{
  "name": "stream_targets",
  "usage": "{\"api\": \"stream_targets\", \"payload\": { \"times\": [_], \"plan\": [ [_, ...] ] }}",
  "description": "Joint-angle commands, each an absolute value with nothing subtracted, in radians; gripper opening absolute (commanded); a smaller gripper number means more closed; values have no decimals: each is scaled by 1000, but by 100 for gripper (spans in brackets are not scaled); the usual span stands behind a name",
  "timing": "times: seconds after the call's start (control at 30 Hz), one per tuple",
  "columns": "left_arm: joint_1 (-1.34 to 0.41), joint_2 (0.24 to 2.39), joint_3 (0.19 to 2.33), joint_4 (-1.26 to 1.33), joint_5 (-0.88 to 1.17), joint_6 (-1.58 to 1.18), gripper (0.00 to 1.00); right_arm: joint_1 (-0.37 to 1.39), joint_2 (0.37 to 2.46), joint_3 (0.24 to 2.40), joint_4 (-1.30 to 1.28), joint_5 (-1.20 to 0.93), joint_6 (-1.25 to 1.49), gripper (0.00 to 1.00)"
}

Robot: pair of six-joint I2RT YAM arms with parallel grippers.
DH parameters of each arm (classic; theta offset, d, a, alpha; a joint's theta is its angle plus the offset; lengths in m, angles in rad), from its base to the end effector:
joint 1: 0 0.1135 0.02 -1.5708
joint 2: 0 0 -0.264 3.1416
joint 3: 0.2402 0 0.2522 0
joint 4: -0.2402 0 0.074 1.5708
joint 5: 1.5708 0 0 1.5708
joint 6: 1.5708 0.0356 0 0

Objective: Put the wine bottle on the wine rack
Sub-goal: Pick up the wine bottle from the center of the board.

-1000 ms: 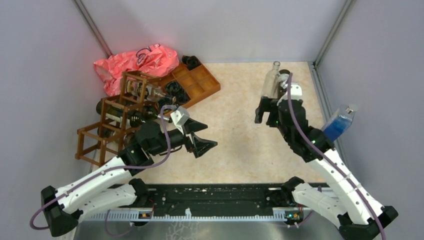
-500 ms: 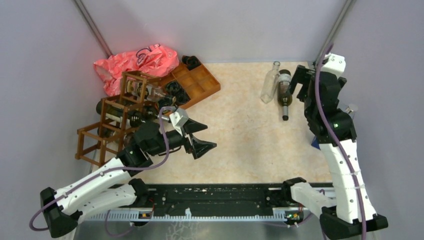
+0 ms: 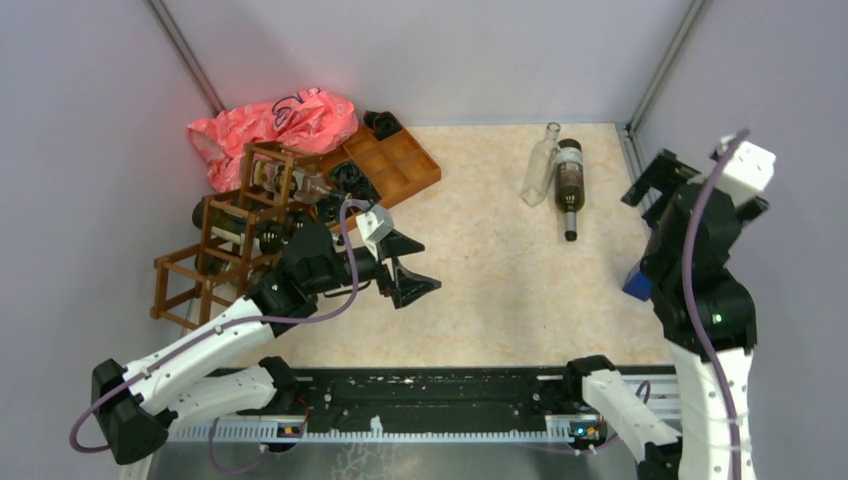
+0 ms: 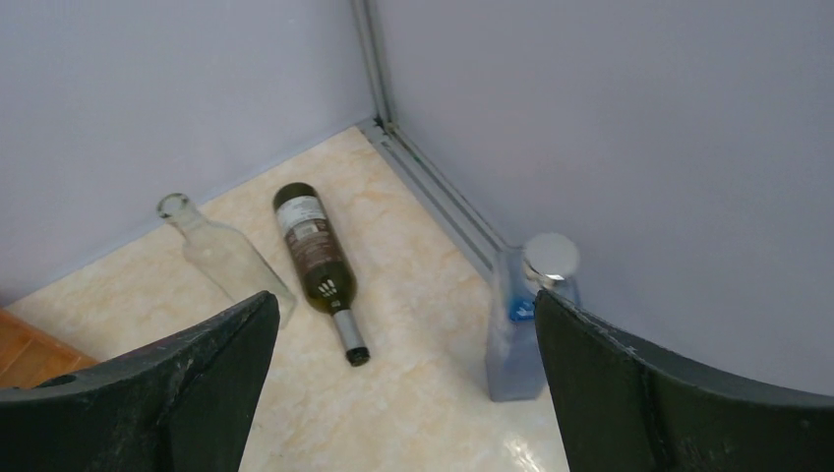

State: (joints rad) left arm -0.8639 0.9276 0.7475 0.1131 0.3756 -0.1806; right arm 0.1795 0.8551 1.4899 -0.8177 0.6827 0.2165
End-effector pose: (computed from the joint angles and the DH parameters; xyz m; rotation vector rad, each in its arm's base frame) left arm 0.1331 -0.1760 0.3327 0.8669 1.5227 -1.0889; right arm 0.1106 -0.0028 0.4878 0.5185 1.6419 -0.3049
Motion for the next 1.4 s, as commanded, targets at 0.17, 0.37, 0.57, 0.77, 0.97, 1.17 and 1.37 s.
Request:
{"api": "stream_targets", "payload": {
  "times": [0.17, 0.37, 0.57, 0.77, 0.97, 1.17, 1.37],
  "plan": [
    [-792, 995, 849, 106, 554, -154, 99, 170, 710, 1323, -845, 976, 236, 99],
    [-763, 1001, 854, 105, 599, -177, 99, 168, 688, 1201, -812, 1037, 266, 99],
    [-745, 1004, 851, 81, 624, -180, 99, 100, 662, 1122, -782, 1045, 267, 99],
    [-730, 1032, 874, 60, 650, -179, 99, 46, 618, 1052, -747, 1046, 236, 99],
    [-724, 1041, 881, 67, 652, -192, 99, -168, 615, 919, -611, 835, 191, 99],
    [-721, 1048, 884, 67, 657, -199, 99, -236, 697, 919, -561, 732, 226, 99],
    [-721, 1060, 908, 71, 660, -218, 99, -315, 738, 849, -447, 636, 236, 99]
  ]
}}
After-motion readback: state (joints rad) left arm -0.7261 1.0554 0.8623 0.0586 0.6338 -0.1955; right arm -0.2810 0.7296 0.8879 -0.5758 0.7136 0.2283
